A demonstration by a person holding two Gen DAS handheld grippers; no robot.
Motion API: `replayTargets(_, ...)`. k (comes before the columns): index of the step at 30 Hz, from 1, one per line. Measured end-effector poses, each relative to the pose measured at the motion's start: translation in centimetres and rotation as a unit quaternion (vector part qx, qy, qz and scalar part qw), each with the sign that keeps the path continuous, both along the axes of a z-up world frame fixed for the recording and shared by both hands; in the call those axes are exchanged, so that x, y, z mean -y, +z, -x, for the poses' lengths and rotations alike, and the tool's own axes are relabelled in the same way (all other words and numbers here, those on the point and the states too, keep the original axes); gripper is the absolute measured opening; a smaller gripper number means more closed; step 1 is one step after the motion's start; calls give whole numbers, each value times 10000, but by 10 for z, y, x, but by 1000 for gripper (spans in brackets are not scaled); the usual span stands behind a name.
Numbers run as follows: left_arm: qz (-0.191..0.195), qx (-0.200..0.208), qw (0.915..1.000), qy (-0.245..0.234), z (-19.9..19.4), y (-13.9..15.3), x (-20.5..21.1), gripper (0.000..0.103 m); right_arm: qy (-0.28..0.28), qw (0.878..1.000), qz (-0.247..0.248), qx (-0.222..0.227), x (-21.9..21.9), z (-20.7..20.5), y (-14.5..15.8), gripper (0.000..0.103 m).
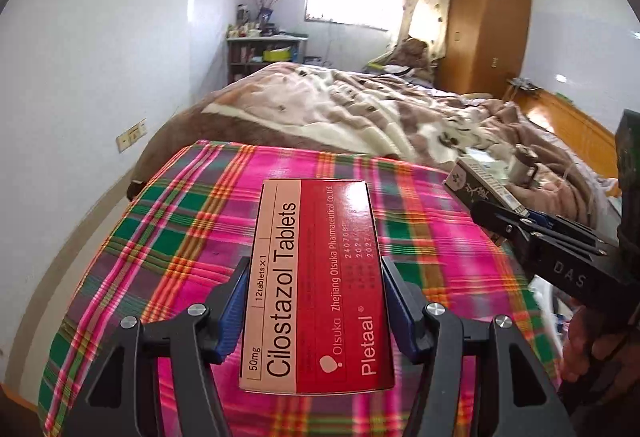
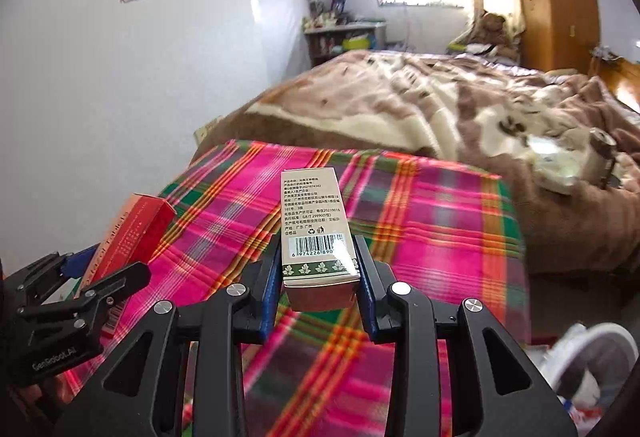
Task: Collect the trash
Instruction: 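Carry both boxes over the bin and open both grippers to drop them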
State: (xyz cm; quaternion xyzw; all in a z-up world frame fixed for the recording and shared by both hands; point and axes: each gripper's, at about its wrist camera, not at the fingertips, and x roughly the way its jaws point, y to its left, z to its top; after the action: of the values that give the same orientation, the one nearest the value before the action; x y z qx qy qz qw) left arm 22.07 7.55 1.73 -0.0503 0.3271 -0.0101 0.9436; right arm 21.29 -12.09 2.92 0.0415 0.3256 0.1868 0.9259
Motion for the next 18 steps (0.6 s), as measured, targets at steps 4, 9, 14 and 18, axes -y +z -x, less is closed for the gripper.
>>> replayTargets(4, 14, 178, 9995, -265, 18, 13, 23, 61, -171, 9998, -106, 71, 19, 21, 8, 34)
replayTargets(9, 36, 304, 9981, -536, 36, 23, 47, 61, -492, 9984, -172, 203, 44, 47, 13, 34)
replayTargets(14, 13, 403, 9952, -890, 54, 29, 78, 61, -889, 9955, -223, 233, 73, 69, 14, 34)
replayTargets(18, 60, 458, 9917, -1200, 63, 32, 106, 61, -1311, 9909, -173, 244, 100, 87, 14, 34)
